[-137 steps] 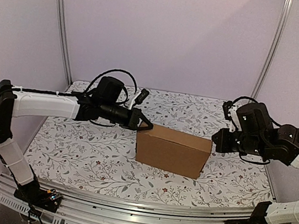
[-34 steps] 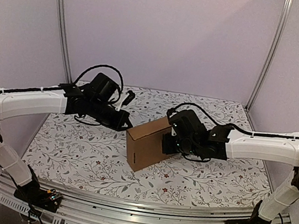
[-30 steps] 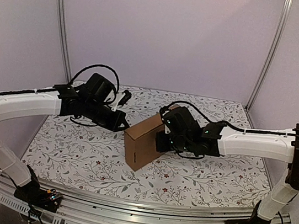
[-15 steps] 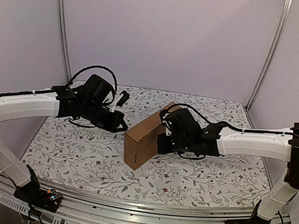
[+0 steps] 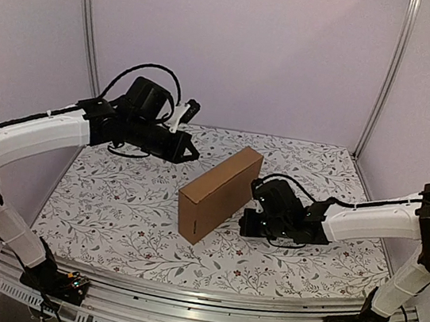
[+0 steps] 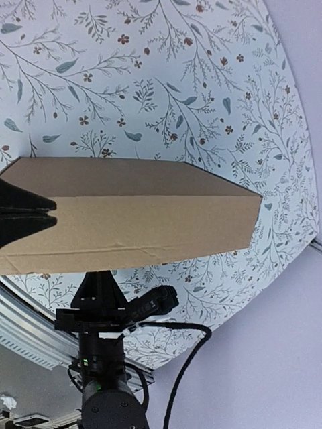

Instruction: Fold the paper box

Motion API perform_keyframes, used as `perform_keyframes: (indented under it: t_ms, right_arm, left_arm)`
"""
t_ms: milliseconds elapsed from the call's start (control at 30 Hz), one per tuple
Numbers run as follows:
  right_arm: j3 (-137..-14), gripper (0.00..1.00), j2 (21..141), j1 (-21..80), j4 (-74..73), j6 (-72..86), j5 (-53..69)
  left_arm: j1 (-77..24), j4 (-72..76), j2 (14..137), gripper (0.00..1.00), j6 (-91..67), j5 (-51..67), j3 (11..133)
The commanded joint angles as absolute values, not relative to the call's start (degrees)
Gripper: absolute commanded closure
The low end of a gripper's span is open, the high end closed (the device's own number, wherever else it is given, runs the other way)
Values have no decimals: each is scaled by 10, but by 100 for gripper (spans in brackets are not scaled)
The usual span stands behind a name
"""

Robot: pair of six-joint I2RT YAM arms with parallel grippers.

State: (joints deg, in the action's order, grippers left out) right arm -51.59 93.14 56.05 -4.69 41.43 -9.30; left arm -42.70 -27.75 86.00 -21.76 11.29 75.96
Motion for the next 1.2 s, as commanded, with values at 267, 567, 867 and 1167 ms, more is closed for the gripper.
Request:
perform_keyframes:
  t_ms: [267, 567, 867, 1167]
  right_arm:
    - [-501, 100, 1023, 557, 125, 577, -90]
    - [-509, 100, 1079, 551, 177, 606, -96]
    - [-500, 100, 1105, 547, 210, 611, -106]
    - [-496, 100, 1147, 542, 248, 623, -106]
  left_arm:
    - [-444, -265, 939, 100, -211, 187, 791]
    - [-459, -258, 955, 100, -215, 186, 789]
    - [-470, -263, 948, 100, -214, 155, 786]
    - [-463, -305, 903, 100, -189, 27, 811]
